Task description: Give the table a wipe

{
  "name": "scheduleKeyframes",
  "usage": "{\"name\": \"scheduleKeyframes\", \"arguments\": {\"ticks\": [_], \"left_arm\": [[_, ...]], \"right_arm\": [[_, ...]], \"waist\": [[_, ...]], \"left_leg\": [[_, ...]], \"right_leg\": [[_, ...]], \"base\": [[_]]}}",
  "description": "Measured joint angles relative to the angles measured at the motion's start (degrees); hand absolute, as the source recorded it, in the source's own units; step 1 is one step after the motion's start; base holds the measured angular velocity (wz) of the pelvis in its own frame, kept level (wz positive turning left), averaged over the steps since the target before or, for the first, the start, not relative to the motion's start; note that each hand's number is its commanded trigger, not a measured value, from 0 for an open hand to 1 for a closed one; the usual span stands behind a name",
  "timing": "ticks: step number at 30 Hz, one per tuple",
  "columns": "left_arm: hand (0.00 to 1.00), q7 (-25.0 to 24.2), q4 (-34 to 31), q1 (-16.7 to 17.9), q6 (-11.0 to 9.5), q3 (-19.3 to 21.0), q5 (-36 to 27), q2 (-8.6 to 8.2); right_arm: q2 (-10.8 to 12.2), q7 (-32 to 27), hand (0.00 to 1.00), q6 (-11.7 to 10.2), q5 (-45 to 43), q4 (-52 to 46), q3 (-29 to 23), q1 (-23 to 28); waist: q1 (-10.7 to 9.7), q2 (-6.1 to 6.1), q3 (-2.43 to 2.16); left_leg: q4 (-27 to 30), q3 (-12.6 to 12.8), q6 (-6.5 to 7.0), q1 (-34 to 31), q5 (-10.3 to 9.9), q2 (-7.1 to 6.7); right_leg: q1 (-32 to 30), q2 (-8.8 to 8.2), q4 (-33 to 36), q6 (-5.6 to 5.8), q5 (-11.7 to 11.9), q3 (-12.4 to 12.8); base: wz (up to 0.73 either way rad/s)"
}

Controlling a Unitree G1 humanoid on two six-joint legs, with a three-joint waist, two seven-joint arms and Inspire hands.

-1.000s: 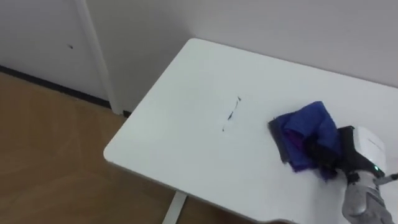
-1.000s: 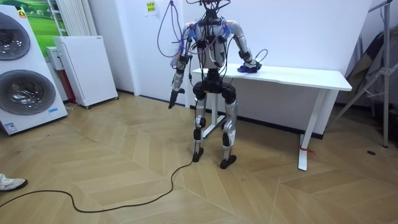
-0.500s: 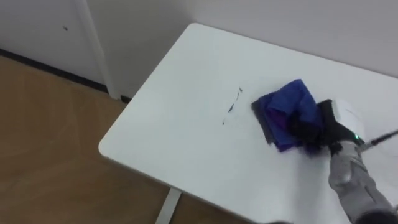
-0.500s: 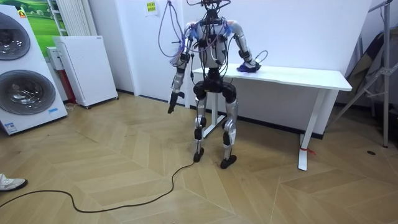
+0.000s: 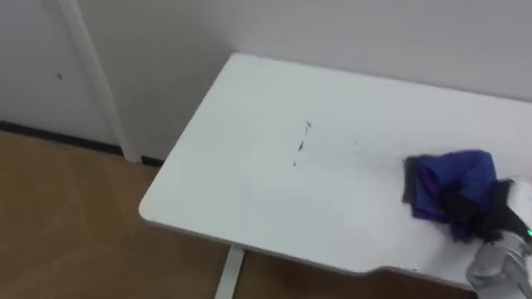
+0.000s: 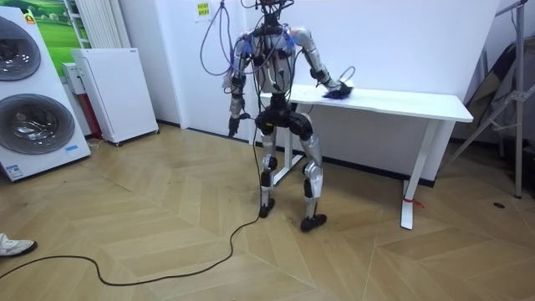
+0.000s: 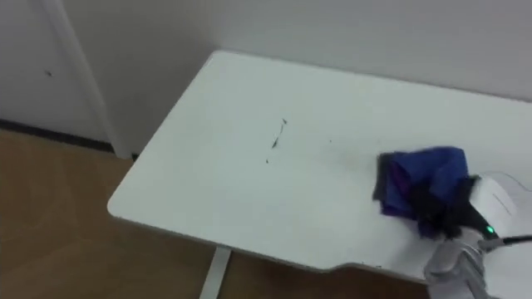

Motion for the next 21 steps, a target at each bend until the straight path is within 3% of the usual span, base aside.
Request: {"name": "scheduleKeyframes", "arguments": {"ticks": [2,3,4,5,6,8,9,10,11,13,15,16,18,19,20,21], "left_arm": [[0.0,-0.1,-0.1,-4.2,-0.1,-1.8,-0.4,0.0],[0.0,-0.1,-0.4,-4.5,-0.1,-2.4,-0.5,-0.01],[0.0,-0.1,-1.3,-4.0,-0.1,-2.7,-0.5,0.06],[0.0,-0.1,-1.2,-2.8,0.1,-2.8,-0.6,-0.02],[0.0,-0.1,-1.3,-1.8,0.1,-2.8,-0.7,-0.12],[0.0,-0.2,-3.2,3.8,0.7,-2.0,-1.5,-0.29],[0.0,-0.2,-3.8,5.3,0.9,-1.5,-1.5,-0.3],[0.0,-0.2,-4.3,8.3,1.5,-0.8,-1.3,-0.35],[0.0,-0.5,-4.5,10.5,2.0,-0.7,-1.0,-0.38],[0.0,-1.5,-4.5,12.6,1.9,1.1,1.0,-1.13],[0.0,-1.8,-4.5,14.3,1.9,2.5,1.5,-1.52],[0.0,-1.8,-4.6,14.4,1.9,3.5,1.6,-1.88],[0.0,-2.2,-4.6,13.9,1.9,3.5,1.5,-2.45],[0.0,-2.7,-4.6,12.9,1.9,3.4,1.5,-2.98],[0.0,-2.8,-4.6,12.0,2.0,3.2,1.4,-3.62],[0.0,-2.8,-4.6,11.6,1.9,3.2,1.3,-3.92]], "right_arm": [[1.2,2.5,1.0,-3.4,-3.2,-4.4,1.8,-4.3],[1.2,2.7,1.0,-3.9,-3.2,-4.4,1.9,-5.4],[1.2,3.0,1.0,-4.0,-3.2,-3.7,1.8,-7.2],[0.6,3.1,1.0,-4.0,-3.3,-3.4,1.8,-7.2],[0.0,3.0,1.0,-4.0,-3.2,-3.4,1.8,-6.5],[-3.2,2.8,1.0,-4.8,-3.1,-3.5,-0.1,-0.3],[-3.4,2.2,1.0,-6.2,-2.6,-4.0,-1.8,1.7],[-4.2,1.0,1.0,-7.6,-2.4,-4.4,-4.1,5.1],[-5.1,0.3,1.0,-8.4,-2.2,-4.4,-6.6,8.0],[-6.2,-0.3,1.0,-9.3,-2.1,-4.1,-11.2,12.1],[-6.8,-0.3,1.0,-9.5,-1.7,-4.1,-14.9,15.2],[-6.8,-0.3,1.0,-9.5,-1.6,-4.1,-16.5,16.1],[-6.9,0.3,1.0,-8.9,-1.2,-4.7,-16.9,16.1],[-6.9,1.0,1.0,-7.9,-1.4,-6.3,-16.5,15.8],[-6.8,1.4,1.0,-6.7,-1.4,-7.4,-16.0,14.7],[-6.8,1.8,1.0,-6.1,-1.4,-7.6,-15.5,13.7]], "waist": [[-0.3,-0.94,0.48],[0.0,-1.59,0.49],[0.4,-2.15,1.02],[0.8,-2.97,0.89],[0.8,-2.77,0.98],[-0.5,-2.55,0.96],[-1.3,-2.58,0.92],[-3.4,-2.84,0.88],[-5.5,-3.4,0.65],[-6.7,-3.63,0.69],[-7.6,-3.19,0.51],[-8.0,-3.46,0.63],[-7.8,-2.48,0.7],[-7.2,-1.65,0.7],[-5.8,-0.9,0.6],[-5.0,-0.37,0.69]], "left_leg": [[0.4,-7.5,-2.04,-4.6,1.2,-0.04],[0.2,-8.7,-2.56,-5.2,1.5,-0.04],[0.3,-10.1,-3.62,-6.0,1.8,-0.07],[0.4,-10.9,-4.75,-6.0,2.3,0.14],[0.3,-11.5,-5.3,-5.9,2.6,0.19],[-1.2,-12.2,-7.93,-4.9,4.3,1.6],[-1.9,-12.5,-8.3,-4.6,4.8,1.85],[-3.1,-12.2,-8.93,-4.0,6.2,2.18],[-4.3,-10.8,-8.73,-3.7,8.5,2.21],[-5.3,-7.8,-8.13,-2.6,10.6,2.55],[-5.2,-5.8,-8.03,-1.3,10.7,2.51],[-4.9,-5.3,-7.88,-1.0,10.6,2.5],[-2.4,-5.2,-6.23,-1.1,9.1,2.1],[-0.4,-5.2,-5.22,-1.5,6.9,1.15],[0.0,-5.3,-4.2,-1.3,4.4,-0.54],[-0.2,-5.0,-3.63,-1.0,3.5,-1.22]], "right_leg": [[2.3,0.77,-8.2,0.66,2.5,-0.6],[2.7,1.15,-9.1,0.89,3.5,-0.7],[3.3,1.1,-9.7,0.76,6.1,-1.7],[4.2,1.21,-9.5,3.35,4.3,-3.0],[4.7,1.67,-9.2,3.71,3.3,-3.4],[5.6,2.7,-5.8,2.7,-0.9,-6.0],[6.0,2.89,-4.9,2.56,-1.8,-6.6],[7.1,3.14,-4.2,2.27,-3.2,-7.9],[8.7,3.39,-4.7,1.92,-3.9,-9.1],[10.9,4.2,-6.1,1.81,-4.0,-9.5],[13.0,5.16,-7.9,1.8,-4.0,-10.1],[13.8,5.63,-8.5,1.73,-4.0,-10.9],[14.1,6.04,-8.5,0.93,-4.3,-10.8],[13.7,6.13,-8.2,0.23,-4.7,-10.2],[12.3,6.2,-7.4,-0.22,-5.0,-8.0],[11.5,6.31,-7.0,-0.21,-5.0,-6.8]], "base": [[0.14],[0.52],[0.36],[0.37],[0.5],[0.61],[0.72],[0.89],[0.89],[0.5],[0.15],[0.0],[-0.22],[-0.58],[-0.76],[-1.13]]}}
